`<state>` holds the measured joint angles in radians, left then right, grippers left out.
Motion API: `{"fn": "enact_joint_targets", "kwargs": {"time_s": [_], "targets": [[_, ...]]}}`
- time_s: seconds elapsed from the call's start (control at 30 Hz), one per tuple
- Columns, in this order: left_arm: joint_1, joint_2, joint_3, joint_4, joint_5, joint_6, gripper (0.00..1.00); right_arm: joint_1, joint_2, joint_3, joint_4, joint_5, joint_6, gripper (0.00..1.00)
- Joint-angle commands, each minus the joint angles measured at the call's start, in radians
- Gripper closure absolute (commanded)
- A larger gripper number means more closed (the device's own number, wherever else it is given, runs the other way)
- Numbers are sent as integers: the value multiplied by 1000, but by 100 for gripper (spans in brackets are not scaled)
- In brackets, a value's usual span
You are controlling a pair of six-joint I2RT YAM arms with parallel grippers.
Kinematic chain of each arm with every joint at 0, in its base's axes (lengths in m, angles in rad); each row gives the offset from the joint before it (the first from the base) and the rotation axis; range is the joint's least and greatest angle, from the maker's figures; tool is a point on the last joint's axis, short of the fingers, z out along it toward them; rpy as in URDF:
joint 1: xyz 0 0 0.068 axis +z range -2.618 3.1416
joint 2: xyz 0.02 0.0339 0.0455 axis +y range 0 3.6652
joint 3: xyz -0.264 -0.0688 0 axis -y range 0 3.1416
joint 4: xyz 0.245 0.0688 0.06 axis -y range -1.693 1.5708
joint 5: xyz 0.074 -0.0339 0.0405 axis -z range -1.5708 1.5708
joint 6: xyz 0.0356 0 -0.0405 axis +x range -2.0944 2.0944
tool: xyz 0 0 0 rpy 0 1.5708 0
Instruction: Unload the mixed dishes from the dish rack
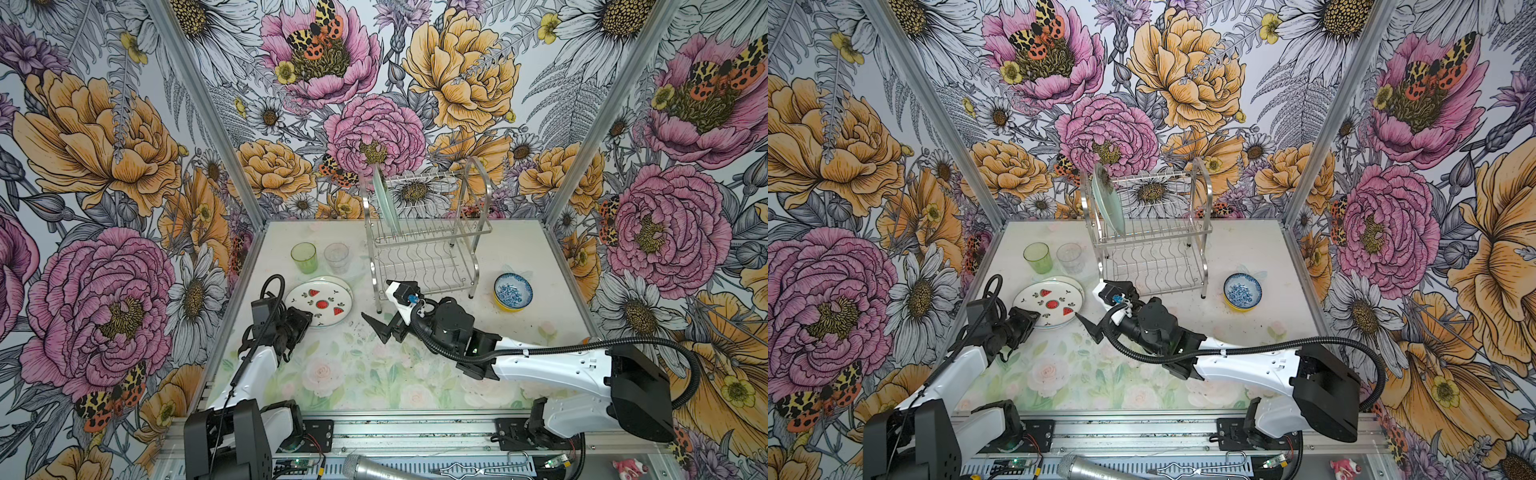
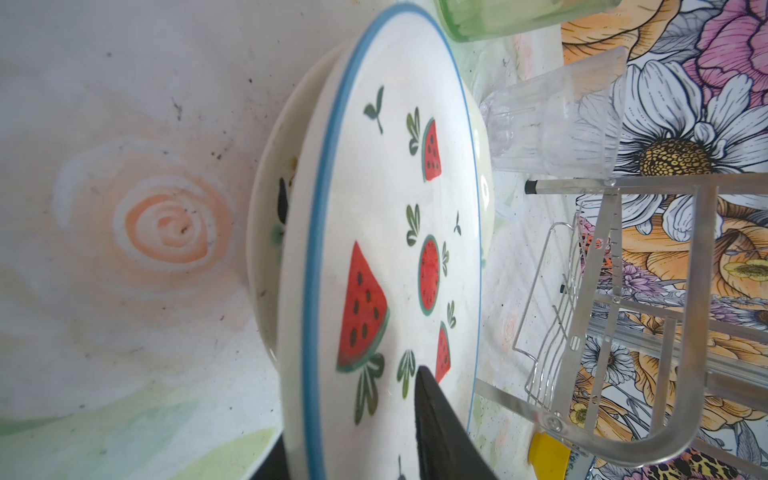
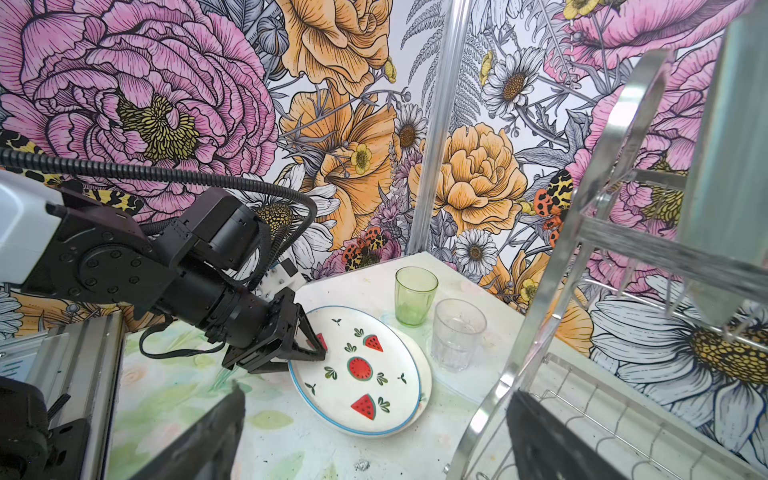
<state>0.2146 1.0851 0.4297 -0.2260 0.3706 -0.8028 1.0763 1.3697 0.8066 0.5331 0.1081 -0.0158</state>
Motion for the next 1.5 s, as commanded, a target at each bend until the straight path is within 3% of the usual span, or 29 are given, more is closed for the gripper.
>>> {"fn": "enact_joint_targets", "kwargs": {"time_s": [0.0,0.33,0.43,0.73,1.23,1.47], "targets": [[0,2,41,16,3,32,63,-8,9,-11,20,1,4,1],[-22,8,78,-46,-35,46,27,-22,-3,-34,41,-2,-5,1],[-41,13,97,-74,-62,59,2,-27,-7,-44,48,-3,-4,0],[-98,74,171,-151,-150,84,1,-48,-6,-61,62,-22,-4,1],[-134,141,250,-241,-182,116,1,-102,-9,-78,89,-46,20,1],[-155,127,280,-343,-306,181,1,-107,-12,-83,94,-59,23,0]]}}
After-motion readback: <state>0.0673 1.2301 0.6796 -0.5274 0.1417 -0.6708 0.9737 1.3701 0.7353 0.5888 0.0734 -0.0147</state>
